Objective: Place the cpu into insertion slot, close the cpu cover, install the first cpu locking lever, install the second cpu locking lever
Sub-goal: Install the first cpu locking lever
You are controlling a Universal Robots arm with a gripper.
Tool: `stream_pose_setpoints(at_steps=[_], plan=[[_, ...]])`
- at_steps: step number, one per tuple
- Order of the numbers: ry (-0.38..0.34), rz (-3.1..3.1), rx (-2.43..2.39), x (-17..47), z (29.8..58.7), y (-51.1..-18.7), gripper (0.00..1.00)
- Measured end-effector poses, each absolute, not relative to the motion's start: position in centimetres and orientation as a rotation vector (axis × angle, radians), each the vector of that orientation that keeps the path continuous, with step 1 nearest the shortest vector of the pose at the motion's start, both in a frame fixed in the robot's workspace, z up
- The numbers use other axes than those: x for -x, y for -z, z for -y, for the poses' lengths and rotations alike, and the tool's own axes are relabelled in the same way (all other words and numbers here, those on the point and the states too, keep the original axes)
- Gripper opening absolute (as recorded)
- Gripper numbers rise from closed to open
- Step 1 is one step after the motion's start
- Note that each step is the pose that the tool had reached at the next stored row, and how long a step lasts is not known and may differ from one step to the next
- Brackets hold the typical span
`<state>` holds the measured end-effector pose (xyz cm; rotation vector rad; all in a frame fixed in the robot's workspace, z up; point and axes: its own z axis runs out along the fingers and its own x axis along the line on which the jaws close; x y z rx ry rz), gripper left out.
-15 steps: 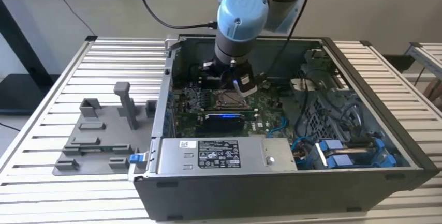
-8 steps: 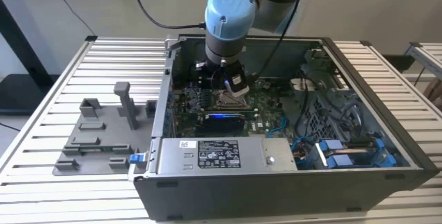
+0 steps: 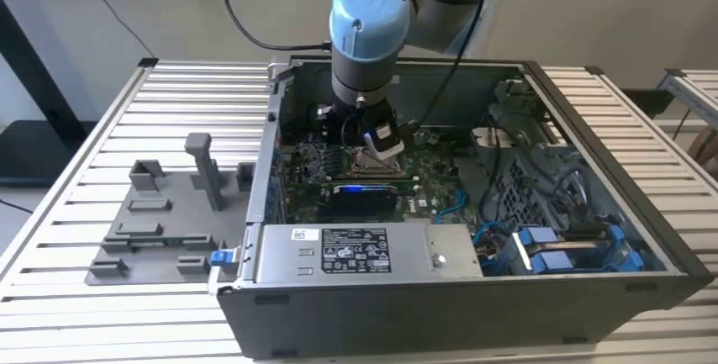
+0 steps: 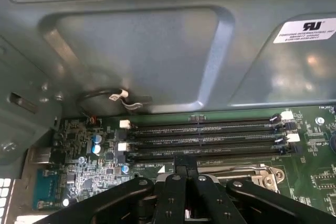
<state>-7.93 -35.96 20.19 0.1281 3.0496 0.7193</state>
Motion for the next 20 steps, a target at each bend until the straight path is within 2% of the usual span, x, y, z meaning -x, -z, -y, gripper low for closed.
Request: stream_pose_setpoints(at_steps=[6, 20], plan=[[-0.745, -3.043, -0.128, 7.95, 35.95, -20.05, 0.11], [-0.744, -3.041, -0.128, 7.94, 36.02, -19.44, 0.11]])
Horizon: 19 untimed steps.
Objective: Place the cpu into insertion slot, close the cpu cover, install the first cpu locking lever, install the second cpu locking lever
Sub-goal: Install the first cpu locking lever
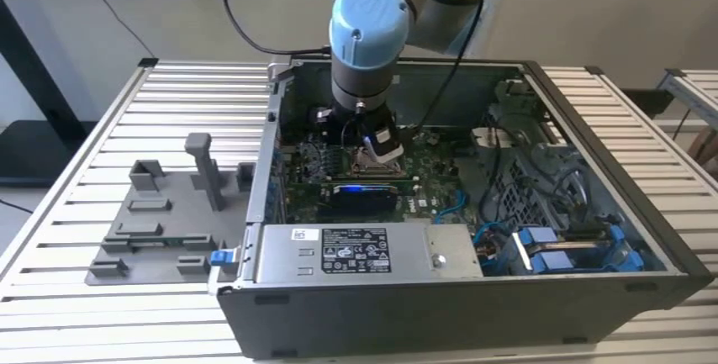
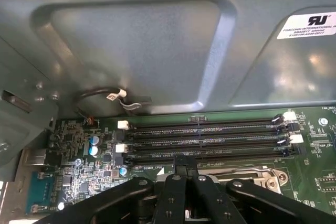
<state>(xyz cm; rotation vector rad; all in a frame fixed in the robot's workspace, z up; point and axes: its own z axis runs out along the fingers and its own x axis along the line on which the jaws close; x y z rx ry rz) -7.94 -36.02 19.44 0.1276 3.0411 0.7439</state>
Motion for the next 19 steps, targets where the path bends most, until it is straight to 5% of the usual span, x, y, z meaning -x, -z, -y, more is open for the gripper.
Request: stream_pose_setpoints(at_steps=[19], plan=[[-0.744, -3.041, -0.128, 7.00, 36.02, -19.08, 0.11]])
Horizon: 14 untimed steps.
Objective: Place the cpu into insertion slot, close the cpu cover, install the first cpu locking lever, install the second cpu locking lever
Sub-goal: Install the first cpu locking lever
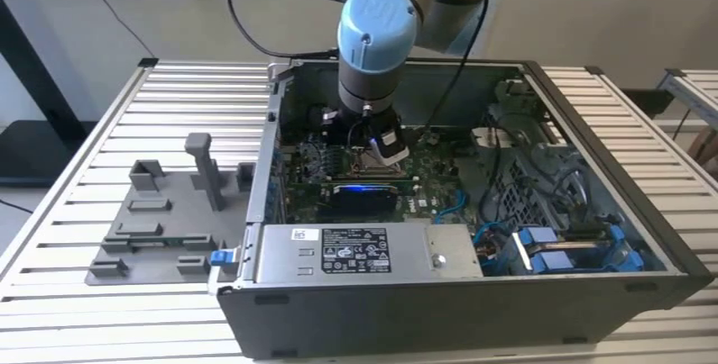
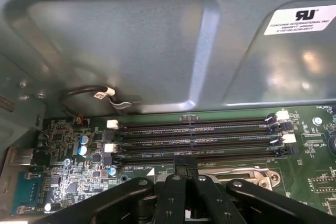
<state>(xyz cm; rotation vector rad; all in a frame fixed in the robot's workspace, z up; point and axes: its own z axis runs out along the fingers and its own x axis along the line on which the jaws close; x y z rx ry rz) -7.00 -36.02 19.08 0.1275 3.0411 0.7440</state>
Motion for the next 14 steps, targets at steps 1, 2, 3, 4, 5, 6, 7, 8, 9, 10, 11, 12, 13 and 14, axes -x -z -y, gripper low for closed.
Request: stream_pose_setpoints(at_steps=[1, 2, 3, 4, 5, 6, 7, 8, 9, 10, 11, 12, 13, 14], plan=[[-0.744, -3.041, -0.128, 6.94, 36.02, -19.07, 0.11], [-0.744, -3.041, -0.128, 6.89, 36.03, -19.05, 0.11], [-0.744, -3.041, -0.128, 6.83, 36.02, -19.04, 0.11], [-0.744, -3.041, -0.128, 6.77, 36.02, -19.02, 0.11], [-0.744, -3.041, -0.128, 6.72, 36.02, -19.01, 0.11], [-0.744, -3.041, -0.128, 6.66, 36.02, -18.99, 0.11], [-0.744, -3.041, -0.128, 6.62, 36.03, -18.98, 0.11], [-0.744, -3.041, -0.128, 6.58, 36.03, -18.97, 0.11], [-0.744, -3.041, -0.128, 6.56, 36.03, -18.95, 0.11], [-0.744, -3.041, -0.128, 6.54, 36.02, -18.93, 0.11], [-0.744, -3.041, -0.128, 6.52, 36.02, -18.91, 0.11], [-0.744, -3.041, -0.128, 6.51, 36.02, -18.89, 0.11], [-0.744, -3.041, -0.128, 6.49, 36.02, -18.86, 0.11], [-0.744, -3.041, -0.128, 6.47, 36.02, -18.84, 0.11]])
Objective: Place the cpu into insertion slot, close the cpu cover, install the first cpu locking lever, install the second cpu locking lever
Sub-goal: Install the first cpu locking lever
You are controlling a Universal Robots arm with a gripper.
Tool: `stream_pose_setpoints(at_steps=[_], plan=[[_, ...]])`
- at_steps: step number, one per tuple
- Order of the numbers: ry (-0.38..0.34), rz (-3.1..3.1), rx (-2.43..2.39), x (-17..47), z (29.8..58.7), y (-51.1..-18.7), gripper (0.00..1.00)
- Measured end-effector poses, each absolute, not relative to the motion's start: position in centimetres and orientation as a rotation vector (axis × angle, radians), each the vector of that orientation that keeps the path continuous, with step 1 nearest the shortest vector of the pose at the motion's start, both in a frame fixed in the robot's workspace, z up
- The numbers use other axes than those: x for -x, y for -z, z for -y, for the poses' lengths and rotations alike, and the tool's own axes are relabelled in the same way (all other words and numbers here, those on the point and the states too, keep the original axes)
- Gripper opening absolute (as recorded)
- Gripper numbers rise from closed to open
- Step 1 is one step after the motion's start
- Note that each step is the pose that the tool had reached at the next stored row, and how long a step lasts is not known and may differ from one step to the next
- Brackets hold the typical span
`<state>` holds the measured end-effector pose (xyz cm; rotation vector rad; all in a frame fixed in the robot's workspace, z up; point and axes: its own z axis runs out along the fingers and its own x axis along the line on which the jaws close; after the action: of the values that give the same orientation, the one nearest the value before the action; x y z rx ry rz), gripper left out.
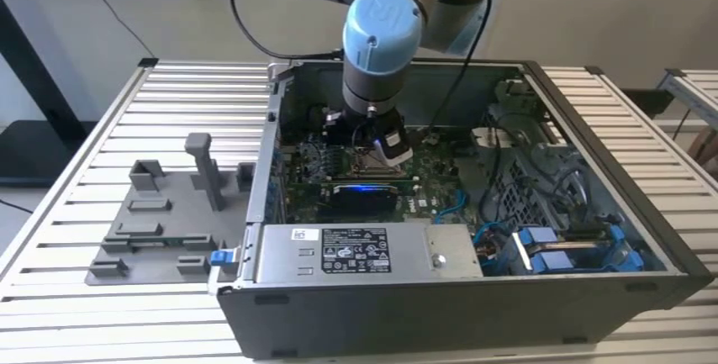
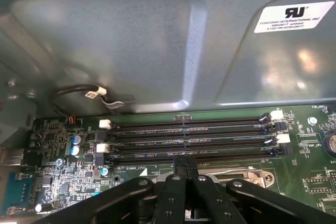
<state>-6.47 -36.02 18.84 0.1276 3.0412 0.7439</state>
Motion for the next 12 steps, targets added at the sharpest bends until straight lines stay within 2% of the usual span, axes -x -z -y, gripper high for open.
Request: stream_pose_setpoints(at_steps=[12], plan=[[-0.744, -3.041, -0.128, 5.77, 36.00, -18.65, 0.11]])
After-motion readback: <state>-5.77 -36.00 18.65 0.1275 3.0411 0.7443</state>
